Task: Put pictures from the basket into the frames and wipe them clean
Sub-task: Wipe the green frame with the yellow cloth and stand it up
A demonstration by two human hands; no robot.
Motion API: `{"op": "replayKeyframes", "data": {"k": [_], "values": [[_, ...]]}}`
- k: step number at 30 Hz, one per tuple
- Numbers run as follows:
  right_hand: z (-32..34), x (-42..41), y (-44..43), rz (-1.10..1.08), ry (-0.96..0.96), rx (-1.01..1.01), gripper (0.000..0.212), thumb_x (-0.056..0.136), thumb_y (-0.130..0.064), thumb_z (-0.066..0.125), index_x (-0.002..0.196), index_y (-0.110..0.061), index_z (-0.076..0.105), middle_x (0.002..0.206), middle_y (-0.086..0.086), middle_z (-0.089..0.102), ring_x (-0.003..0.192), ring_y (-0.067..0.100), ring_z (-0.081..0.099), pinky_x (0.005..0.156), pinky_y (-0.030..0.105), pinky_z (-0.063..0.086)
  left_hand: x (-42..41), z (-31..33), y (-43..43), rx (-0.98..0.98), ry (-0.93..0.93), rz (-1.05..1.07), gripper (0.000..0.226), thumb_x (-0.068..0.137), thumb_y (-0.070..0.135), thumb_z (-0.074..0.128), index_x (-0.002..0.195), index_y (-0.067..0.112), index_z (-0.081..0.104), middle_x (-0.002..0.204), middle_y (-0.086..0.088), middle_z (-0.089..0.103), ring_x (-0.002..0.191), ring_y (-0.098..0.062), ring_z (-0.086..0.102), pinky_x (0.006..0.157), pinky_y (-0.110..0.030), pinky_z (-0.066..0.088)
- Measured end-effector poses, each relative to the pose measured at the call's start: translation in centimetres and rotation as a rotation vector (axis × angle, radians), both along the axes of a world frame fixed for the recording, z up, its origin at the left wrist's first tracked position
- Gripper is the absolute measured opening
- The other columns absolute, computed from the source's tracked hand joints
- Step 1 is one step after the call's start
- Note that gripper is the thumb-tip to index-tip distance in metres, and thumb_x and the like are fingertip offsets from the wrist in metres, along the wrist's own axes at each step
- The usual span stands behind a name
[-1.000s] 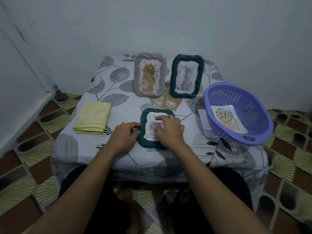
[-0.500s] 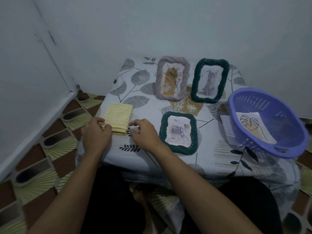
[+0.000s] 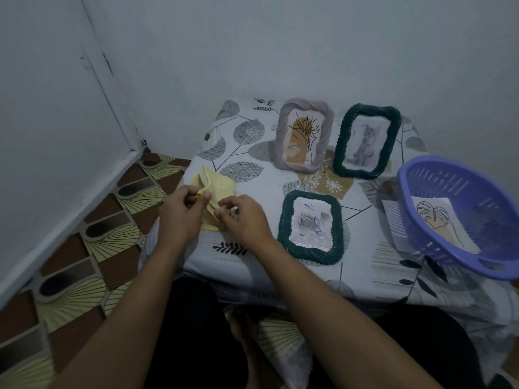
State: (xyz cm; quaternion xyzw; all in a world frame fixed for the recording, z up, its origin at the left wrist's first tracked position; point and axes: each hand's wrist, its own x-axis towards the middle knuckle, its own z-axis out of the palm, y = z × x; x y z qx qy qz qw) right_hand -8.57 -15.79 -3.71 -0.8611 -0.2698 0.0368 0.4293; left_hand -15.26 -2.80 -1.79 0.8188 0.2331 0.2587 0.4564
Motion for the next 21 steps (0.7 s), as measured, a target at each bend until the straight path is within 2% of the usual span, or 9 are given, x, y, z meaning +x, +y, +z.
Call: {"op": "replayKeyframes", "data": {"k": [4, 6, 8, 11, 13, 15, 17, 19, 21], "values": [[1.3, 0.0, -1.5, -0.026, -0.088, 0.123, 0.013, 0.089, -0.024, 0.071, 0.094, -0.013, 0.076, 0.09, 0.003, 0.07, 0.076, 0.018, 0.064, 0.072, 0.027, 0.046, 0.2, 1.6, -1.0, -0.25, -0.09, -0.084, 0.022, 0.081, 0.032, 0.081, 0.094, 0.016, 0.071, 0.085, -0.01, 0.072, 0.085, -0.026, 0.072, 0.084, -0.046, 0.06], [2.3, 0.1, -2.6, -0.065, -0.071, 0.185, 0.011, 0.092, -0.022, 0.068, 0.092, -0.013, 0.075, 0.083, -0.002, 0.071, 0.072, 0.012, 0.063, 0.068, 0.025, 0.046, 0.2, 2.5, -1.4, -0.344, -0.142, -0.114, 0.023, 0.073, 0.032, 0.085, 0.089, 0.022, 0.071, 0.077, -0.008, 0.07, 0.079, -0.021, 0.07, 0.083, -0.041, 0.06], [3.2, 0.4, -3.8, -0.134, -0.009, 0.258, 0.011, 0.094, -0.02, 0.064, 0.091, -0.013, 0.072, 0.077, -0.006, 0.067, 0.066, 0.004, 0.058, 0.065, 0.018, 0.043, 0.1, 3.1, -1.4, -0.344, -0.171, -0.169, 0.025, 0.07, 0.028, 0.086, 0.091, 0.022, 0.073, 0.067, -0.003, 0.066, 0.071, -0.014, 0.066, 0.079, -0.032, 0.059], [4.4, 1.0, -5.5, -0.173, 0.042, 0.309, 0.012, 0.095, -0.023, 0.062, 0.089, -0.016, 0.069, 0.074, -0.011, 0.062, 0.066, -0.004, 0.054, 0.062, 0.01, 0.04, -0.3, 3.5, -1.5, -0.097, -0.057, -0.266, 0.024, 0.077, 0.012, 0.084, 0.097, 0.023, 0.075, 0.069, -0.003, 0.068, 0.062, -0.004, 0.061, 0.066, -0.015, 0.051], [5.3, 0.9, -6.2, -0.137, 0.067, 0.286, 0.014, 0.097, -0.024, 0.06, 0.089, -0.014, 0.066, 0.074, -0.011, 0.059, 0.066, -0.003, 0.051, 0.061, 0.01, 0.039, -0.5, 3.8, -1.9, 0.112, 0.028, -0.294, 0.022, 0.08, 0.012, 0.08, 0.095, 0.026, 0.076, 0.072, 0.001, 0.069, 0.062, -0.003, 0.059, 0.064, -0.013, 0.047], [6.2, 0.6, -6.6, -0.111, 0.088, 0.255, 0.017, 0.099, -0.023, 0.055, 0.09, -0.011, 0.063, 0.074, -0.01, 0.055, 0.066, 0.0, 0.048, 0.06, 0.013, 0.037, -0.4, 4.1, -2.4, 0.28, 0.039, -0.277, 0.017, 0.079, 0.021, 0.074, 0.095, 0.028, 0.075, 0.079, 0.002, 0.065, 0.073, -0.01, 0.06, 0.071, -0.024, 0.047], [7.3, 0.3, -6.9, -0.107, 0.147, 0.253, 0.021, 0.101, -0.023, 0.048, 0.091, -0.007, 0.058, 0.076, -0.006, 0.052, 0.069, 0.006, 0.047, 0.063, 0.023, 0.036, -0.2, 4.2, -2.7, 0.397, 0.052, -0.249, 0.037, 0.075, 0.037, 0.062, 0.108, 0.026, 0.073, 0.099, -0.003, 0.061, 0.096, -0.019, 0.056, 0.086, -0.033, 0.045], [8.7, 0.0, -7.1, -0.111, 0.23, 0.296, 0.023, 0.101, -0.024, 0.043, 0.088, -0.009, 0.053, 0.079, -0.004, 0.05, 0.074, 0.011, 0.046, 0.067, 0.031, 0.036, -0.1, 4.5, -2.8, 0.372, 0.073, -0.322, 0.055, 0.075, 0.047, 0.056, 0.127, 0.03, 0.065, 0.12, -0.004, 0.056, 0.118, -0.022, 0.048, 0.101, -0.038, 0.039], [9.8, -0.1, -7.2, -0.114, 0.256, 0.333, 0.023, 0.101, -0.025, 0.042, 0.085, -0.011, 0.051, 0.08, -0.001, 0.048, 0.075, 0.013, 0.045, 0.069, 0.033, 0.034, 0.0, 4.6, -2.9, 0.343, 0.061, -0.407, 0.051, 0.078, 0.052, 0.053, 0.124, 0.035, 0.065, 0.127, -0.001, 0.055, 0.124, -0.023, 0.047, 0.104, -0.04, 0.038]]}}
